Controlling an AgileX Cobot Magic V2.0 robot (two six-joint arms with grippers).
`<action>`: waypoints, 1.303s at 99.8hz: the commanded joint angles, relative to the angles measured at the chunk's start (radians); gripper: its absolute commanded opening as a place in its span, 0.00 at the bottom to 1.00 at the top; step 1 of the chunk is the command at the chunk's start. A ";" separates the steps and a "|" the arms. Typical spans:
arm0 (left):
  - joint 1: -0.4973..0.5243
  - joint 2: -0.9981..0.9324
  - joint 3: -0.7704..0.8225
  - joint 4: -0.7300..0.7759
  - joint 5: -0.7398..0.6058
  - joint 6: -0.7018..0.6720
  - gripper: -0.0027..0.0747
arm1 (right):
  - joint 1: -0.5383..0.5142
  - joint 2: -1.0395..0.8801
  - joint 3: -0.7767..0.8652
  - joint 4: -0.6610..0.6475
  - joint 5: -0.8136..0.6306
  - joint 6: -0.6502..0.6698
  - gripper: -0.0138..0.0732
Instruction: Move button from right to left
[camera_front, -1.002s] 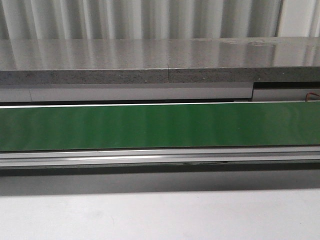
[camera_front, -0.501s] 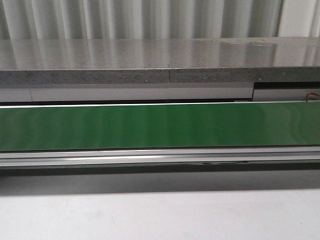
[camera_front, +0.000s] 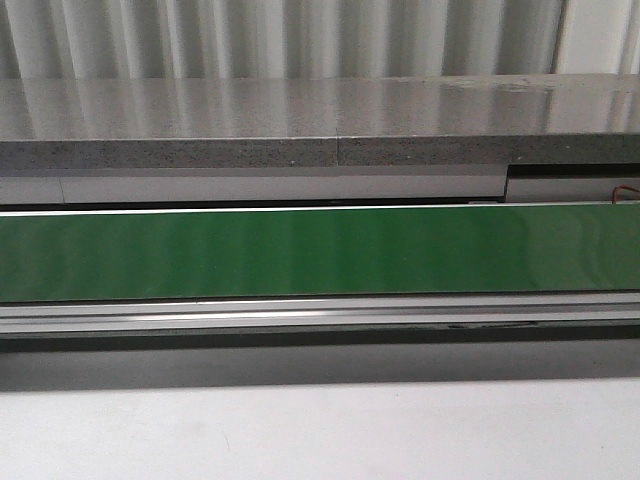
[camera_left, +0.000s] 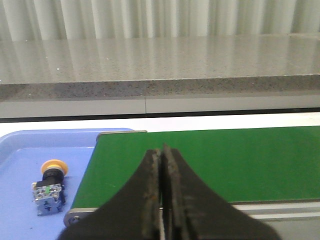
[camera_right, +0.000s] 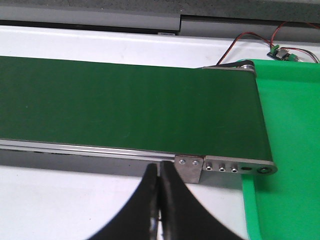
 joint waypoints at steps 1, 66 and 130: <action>0.017 -0.035 0.025 0.007 -0.097 -0.014 0.01 | -0.001 0.004 -0.025 0.026 -0.058 -0.005 0.08; 0.035 -0.035 0.025 -0.002 -0.102 -0.014 0.01 | -0.001 0.004 -0.025 0.026 -0.058 -0.005 0.08; 0.035 -0.035 0.025 -0.002 -0.102 -0.014 0.01 | -0.001 0.004 -0.025 0.026 -0.058 -0.005 0.08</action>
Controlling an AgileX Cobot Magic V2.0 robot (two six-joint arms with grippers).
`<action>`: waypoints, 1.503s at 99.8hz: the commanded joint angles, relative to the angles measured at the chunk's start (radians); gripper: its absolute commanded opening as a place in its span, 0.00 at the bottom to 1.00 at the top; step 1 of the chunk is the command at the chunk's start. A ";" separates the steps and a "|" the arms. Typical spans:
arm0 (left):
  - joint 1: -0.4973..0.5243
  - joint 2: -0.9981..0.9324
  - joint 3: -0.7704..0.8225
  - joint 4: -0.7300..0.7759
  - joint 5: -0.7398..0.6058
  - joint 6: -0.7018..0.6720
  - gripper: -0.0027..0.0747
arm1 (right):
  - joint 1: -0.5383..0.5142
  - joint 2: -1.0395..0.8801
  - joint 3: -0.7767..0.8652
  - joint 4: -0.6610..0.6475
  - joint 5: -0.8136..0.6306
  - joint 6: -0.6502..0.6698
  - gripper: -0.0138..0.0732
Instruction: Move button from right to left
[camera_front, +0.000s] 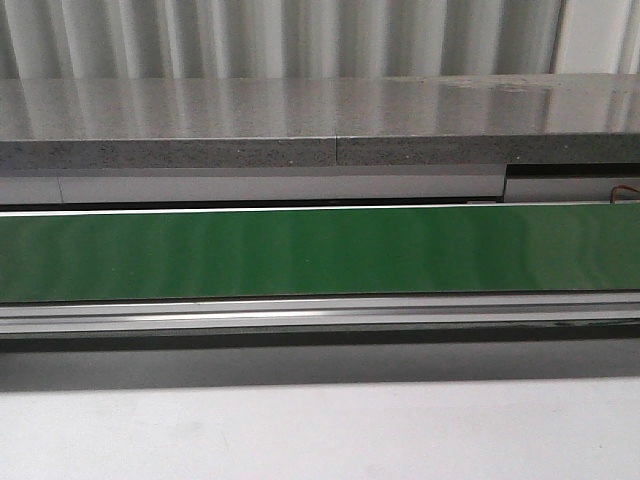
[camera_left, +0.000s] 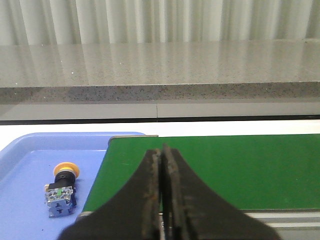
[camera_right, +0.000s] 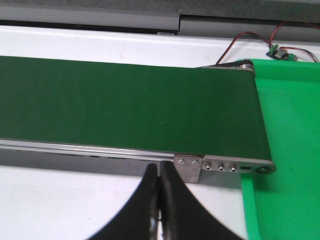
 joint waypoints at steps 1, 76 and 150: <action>0.003 -0.035 0.025 -0.006 -0.087 -0.010 0.01 | -0.001 0.004 -0.025 0.026 -0.058 -0.005 0.08; 0.003 -0.035 0.025 -0.006 -0.087 -0.010 0.01 | 0.216 -0.237 0.231 -0.507 -0.429 0.602 0.08; 0.003 -0.035 0.025 -0.006 -0.087 -0.010 0.01 | 0.263 -0.429 0.440 -0.605 -0.706 0.752 0.08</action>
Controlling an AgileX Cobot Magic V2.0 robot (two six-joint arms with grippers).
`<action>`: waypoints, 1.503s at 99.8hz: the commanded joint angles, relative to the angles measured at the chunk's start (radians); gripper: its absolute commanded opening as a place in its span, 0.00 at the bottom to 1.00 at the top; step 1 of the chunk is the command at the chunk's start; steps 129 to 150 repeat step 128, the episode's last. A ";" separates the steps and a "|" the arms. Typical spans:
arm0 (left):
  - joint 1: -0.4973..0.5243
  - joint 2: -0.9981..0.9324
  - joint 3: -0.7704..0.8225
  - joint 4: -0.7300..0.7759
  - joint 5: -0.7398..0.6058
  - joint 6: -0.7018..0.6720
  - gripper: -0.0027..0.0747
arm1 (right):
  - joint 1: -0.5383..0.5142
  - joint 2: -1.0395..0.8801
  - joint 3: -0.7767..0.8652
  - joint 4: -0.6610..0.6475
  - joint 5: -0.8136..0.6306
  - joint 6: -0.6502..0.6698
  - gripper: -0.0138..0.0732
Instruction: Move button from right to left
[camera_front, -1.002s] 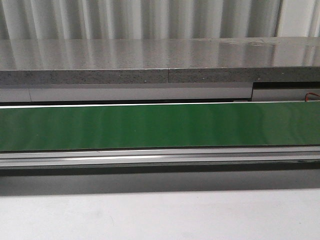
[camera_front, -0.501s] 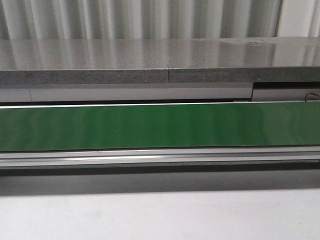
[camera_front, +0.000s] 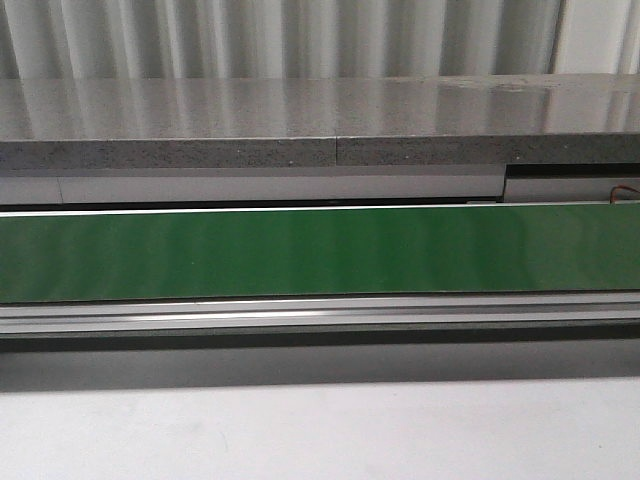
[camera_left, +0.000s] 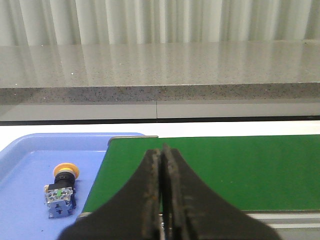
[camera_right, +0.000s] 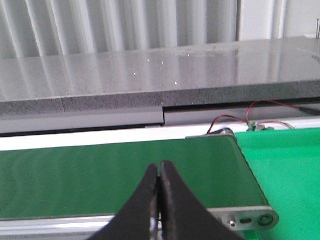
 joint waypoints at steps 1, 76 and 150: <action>0.003 -0.035 0.025 -0.006 -0.085 -0.010 0.01 | 0.000 -0.016 -0.016 -0.004 -0.098 0.003 0.08; 0.003 -0.035 0.025 -0.006 -0.085 -0.010 0.01 | 0.000 -0.016 -0.016 0.047 -0.090 0.003 0.08; 0.003 -0.035 0.025 -0.006 -0.085 -0.010 0.01 | 0.000 -0.016 -0.016 0.047 -0.090 0.003 0.08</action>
